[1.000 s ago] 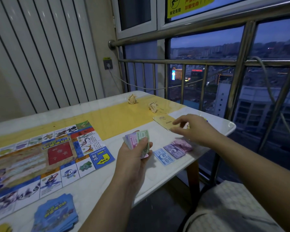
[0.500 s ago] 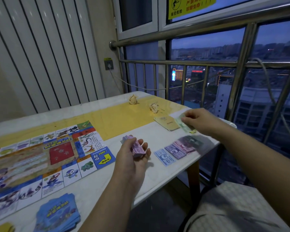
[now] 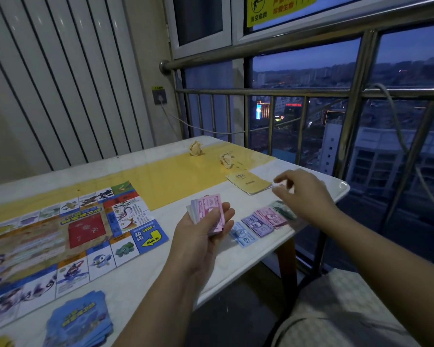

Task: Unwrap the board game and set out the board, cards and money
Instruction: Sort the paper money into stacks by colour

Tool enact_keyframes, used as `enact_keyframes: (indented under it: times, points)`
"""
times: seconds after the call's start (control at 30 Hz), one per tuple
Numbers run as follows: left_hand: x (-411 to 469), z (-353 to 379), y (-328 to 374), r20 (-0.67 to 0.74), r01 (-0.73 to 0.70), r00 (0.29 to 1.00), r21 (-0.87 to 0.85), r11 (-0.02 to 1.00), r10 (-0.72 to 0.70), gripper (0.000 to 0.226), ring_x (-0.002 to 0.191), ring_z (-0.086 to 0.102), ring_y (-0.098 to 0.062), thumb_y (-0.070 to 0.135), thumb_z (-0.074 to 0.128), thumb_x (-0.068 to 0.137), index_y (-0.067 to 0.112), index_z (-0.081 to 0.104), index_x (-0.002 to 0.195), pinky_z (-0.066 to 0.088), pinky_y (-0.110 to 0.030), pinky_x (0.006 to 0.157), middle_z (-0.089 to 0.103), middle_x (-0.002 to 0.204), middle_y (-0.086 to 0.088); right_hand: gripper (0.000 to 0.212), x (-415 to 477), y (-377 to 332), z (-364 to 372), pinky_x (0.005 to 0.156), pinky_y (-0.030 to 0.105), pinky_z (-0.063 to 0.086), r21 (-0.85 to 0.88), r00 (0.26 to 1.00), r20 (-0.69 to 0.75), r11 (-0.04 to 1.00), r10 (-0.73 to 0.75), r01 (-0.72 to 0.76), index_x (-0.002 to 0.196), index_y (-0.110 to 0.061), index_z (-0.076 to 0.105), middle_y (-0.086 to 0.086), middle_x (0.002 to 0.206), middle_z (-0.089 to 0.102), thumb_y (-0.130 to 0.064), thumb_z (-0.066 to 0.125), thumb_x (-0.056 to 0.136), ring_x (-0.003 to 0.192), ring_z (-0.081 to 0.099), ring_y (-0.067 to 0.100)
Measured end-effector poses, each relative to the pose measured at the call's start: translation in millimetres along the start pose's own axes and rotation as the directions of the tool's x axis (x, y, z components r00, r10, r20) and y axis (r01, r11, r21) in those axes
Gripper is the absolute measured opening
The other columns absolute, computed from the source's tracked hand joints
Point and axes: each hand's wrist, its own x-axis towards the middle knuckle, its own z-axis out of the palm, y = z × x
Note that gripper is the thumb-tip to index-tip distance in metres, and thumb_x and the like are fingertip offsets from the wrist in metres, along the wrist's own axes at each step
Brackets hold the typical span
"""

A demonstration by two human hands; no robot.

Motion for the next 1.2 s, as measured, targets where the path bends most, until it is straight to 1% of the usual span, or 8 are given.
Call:
enact_keyframes:
  times: [0.13, 0.3, 0.47, 0.6, 0.83, 1.03, 1.13, 1.2]
  points:
    - [-1.9, 2.6, -1.2, 0.053, -0.046, 0.998, 0.059, 0.997, 0.043, 0.015, 0.088, 0.071, -0.018, 0.003, 0.054, 0.091, 0.012, 0.06, 0.101, 0.058, -0.025, 0.07, 0.074, 0.092, -0.007, 0.023, -19.3, -56.5, -8.0, 0.065, 0.016, 0.042, 0.44, 0.95, 0.235, 0.894, -0.205, 0.084, 0.097, -0.019, 0.066, -0.008, 0.087, 0.065, -0.04, 0.059, 0.089, 0.076, 0.056, -0.001]
    - [-3.9, 4.0, -0.2, 0.091, -0.07, 0.994, 0.081, 0.994, 0.063, 0.023, 0.092, 0.07, -0.021, -0.002, 0.052, 0.09, 0.01, 0.062, 0.108, 0.055, -0.023, 0.067, 0.073, 0.098, -0.01, 0.019, -24.9, -80.3, 4.8, 0.069, 0.026, 0.053, 0.643, 0.915, 0.34, 0.763, -0.219, -0.057, 0.078, -0.004, 0.069, 0.005, 0.07, 0.069, -0.022, 0.07, 0.084, 0.061, 0.063, 0.006]
    - [-3.5, 3.5, 2.9, 0.038, -0.018, 0.999, -0.005, 1.0, 0.018, 0.021, 0.088, 0.07, -0.018, 0.011, 0.055, 0.092, 0.007, 0.058, 0.112, 0.055, -0.023, 0.064, 0.071, 0.1, -0.011, 0.016, -19.4, -75.4, -3.2, 0.061, 0.016, 0.042, 0.559, 0.934, 0.331, 0.825, -0.131, -0.082, 0.088, -0.009, 0.068, 0.002, 0.077, 0.063, -0.023, 0.06, 0.091, 0.066, 0.052, 0.006]
    - [-2.7, 4.5, 9.7, -0.06, 0.11, 0.99, -0.243, 0.964, -0.128, 0.02, 0.092, 0.065, -0.028, 0.012, 0.049, 0.096, 0.001, 0.053, 0.113, 0.052, -0.032, 0.068, 0.065, 0.096, -0.019, 0.012, -2.6, -49.2, -17.9, 0.071, 0.028, 0.05, 0.43, 0.964, 0.259, 0.901, -0.06, -0.06, 0.088, -0.015, 0.067, 0.001, 0.082, 0.067, -0.025, 0.061, 0.09, 0.078, 0.061, 0.017]
    - [4.3, -0.3, 1.8, -0.074, 0.059, 0.995, -0.142, 0.988, -0.07, 0.034, 0.083, 0.067, -0.022, -0.004, 0.046, 0.094, 0.003, 0.049, 0.127, 0.057, -0.026, 0.056, 0.068, 0.095, -0.018, 0.025, 5.6, -13.6, -8.9, 0.056, 0.017, 0.041, 0.124, 0.932, 0.362, 0.99, 0.023, -0.073, 0.106, -0.019, 0.067, -0.006, 0.084, 0.064, -0.029, 0.07, 0.084, 0.07, 0.056, 0.003]
    - [2.1, -0.3, 2.6, -0.089, 0.054, 0.994, -0.137, 0.989, -0.066, 0.029, 0.076, 0.066, -0.016, -0.004, 0.05, 0.092, 0.011, 0.055, 0.117, 0.054, -0.022, 0.052, 0.068, 0.096, -0.013, 0.042, 3.7, -3.8, 8.1, 0.085, 0.031, 0.047, -0.064, 0.954, 0.297, 0.998, 0.039, -0.021, 0.119, -0.028, 0.061, -0.006, 0.104, 0.061, -0.041, 0.07, 0.081, 0.094, 0.054, 0.011]
    - [0.5, 0.3, 2.7, -0.064, 0.05, 0.996, -0.095, 0.994, -0.057, 0.033, 0.07, 0.067, -0.013, -0.003, 0.051, 0.092, 0.014, 0.054, 0.12, 0.053, -0.022, 0.052, 0.067, 0.098, -0.012, 0.033, -0.4, -15.5, 0.8, 0.072, 0.025, 0.044, 0.149, 0.989, 0.142, 0.989, -0.043, 0.022, 0.11, -0.026, 0.065, -0.007, 0.102, 0.063, -0.046, 0.064, 0.084, 0.087, 0.055, 0.008]
    - [-0.1, 0.9, 1.9, -0.038, 0.034, 0.999, -0.051, 0.998, -0.035, 0.036, 0.067, 0.068, -0.012, -0.003, 0.052, 0.092, 0.016, 0.052, 0.123, 0.052, -0.022, 0.052, 0.067, 0.1, -0.012, 0.035, -9.1, -36.3, -5.8, 0.069, 0.027, 0.049, 0.346, 0.97, 0.228, 0.938, -0.089, 0.005, 0.092, -0.022, 0.068, -0.001, 0.094, 0.069, -0.054, 0.059, 0.082, 0.082, 0.061, 0.012]
